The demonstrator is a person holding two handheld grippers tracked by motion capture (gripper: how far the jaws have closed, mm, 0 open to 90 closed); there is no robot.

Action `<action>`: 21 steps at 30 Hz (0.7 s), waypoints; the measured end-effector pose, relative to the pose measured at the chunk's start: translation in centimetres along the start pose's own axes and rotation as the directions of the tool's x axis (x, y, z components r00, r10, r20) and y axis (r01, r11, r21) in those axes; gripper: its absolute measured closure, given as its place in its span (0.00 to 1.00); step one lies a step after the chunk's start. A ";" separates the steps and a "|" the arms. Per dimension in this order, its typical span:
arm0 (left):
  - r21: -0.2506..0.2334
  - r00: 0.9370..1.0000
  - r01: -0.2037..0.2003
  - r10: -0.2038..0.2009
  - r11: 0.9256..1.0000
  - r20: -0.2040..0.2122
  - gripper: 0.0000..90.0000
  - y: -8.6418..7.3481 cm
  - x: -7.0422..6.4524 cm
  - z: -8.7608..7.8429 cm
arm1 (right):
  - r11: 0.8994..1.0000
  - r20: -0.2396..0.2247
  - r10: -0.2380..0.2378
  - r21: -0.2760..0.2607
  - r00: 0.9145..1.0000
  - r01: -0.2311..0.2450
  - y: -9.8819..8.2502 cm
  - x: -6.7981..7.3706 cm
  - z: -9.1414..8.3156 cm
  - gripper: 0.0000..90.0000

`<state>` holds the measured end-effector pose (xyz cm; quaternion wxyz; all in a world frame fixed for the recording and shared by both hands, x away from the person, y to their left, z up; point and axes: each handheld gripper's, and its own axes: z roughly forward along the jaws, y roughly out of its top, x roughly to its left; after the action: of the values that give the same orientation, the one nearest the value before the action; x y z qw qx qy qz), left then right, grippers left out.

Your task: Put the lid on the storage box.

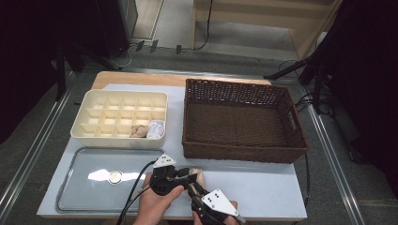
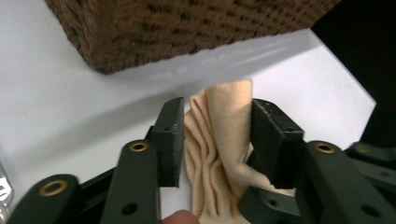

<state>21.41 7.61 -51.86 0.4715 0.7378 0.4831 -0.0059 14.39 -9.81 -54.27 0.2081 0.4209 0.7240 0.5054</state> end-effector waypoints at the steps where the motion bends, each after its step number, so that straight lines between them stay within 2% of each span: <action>1: 0.001 1.000 0.000 0.000 1.000 -0.004 0.66 0.0 0.0 0.1 | 1.000 -0.005 0.000 0.003 1.000 0.000 0.0 0.0 -0.1 0.81; 5: 0.001 1.000 -0.010 0.010 1.000 -0.014 0.67 -0.1 0.0 0.1 | 1.000 -0.037 -0.010 0.010 0.999 0.011 0.2 -0.2 -1.0 0.89; 8: 0.001 1.000 -0.007 0.007 1.000 -0.010 0.67 -0.1 0.1 0.0 | 1.000 -0.062 0.014 0.012 0.998 -0.013 0.3 -0.6 -1.9 0.92; 13: 0.016 1.000 0.005 -0.005 1.000 0.005 0.63 -0.4 0.2 0.0 | 0.998 -0.040 0.061 0.027 0.997 -0.060 0.6 -1.4 -2.7 0.93; 16: 0.025 1.000 0.018 -0.018 1.000 0.017 0.59 -0.6 0.2 -0.1 | 0.998 -0.056 0.063 0.027 0.996 -0.062 0.6 -1.6 -3.2 0.92; 17: 0.029 1.000 0.016 -0.017 0.999 0.015 0.59 -0.7 0.2 -0.1 | 0.998 -0.055 0.062 0.025 0.997 -0.061 0.7 -1.7 -3.4 0.92; 19: 0.033 1.000 0.016 -0.017 0.999 0.009 0.58 -0.8 0.3 -0.2 | 0.996 -0.064 0.091 0.007 0.994 -0.091 0.9 -2.1 -4.0 0.92; 21: 0.034 1.000 0.025 -0.026 0.999 0.011 0.57 -0.9 0.5 -0.1 | 0.994 -0.046 0.112 -0.009 0.993 -0.113 1.0 -2.6 -4.4 0.92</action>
<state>21.03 8.15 -52.63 0.4617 0.7393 0.4895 -0.0243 13.08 -14.24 -51.90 0.1655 0.4482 0.7006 0.5300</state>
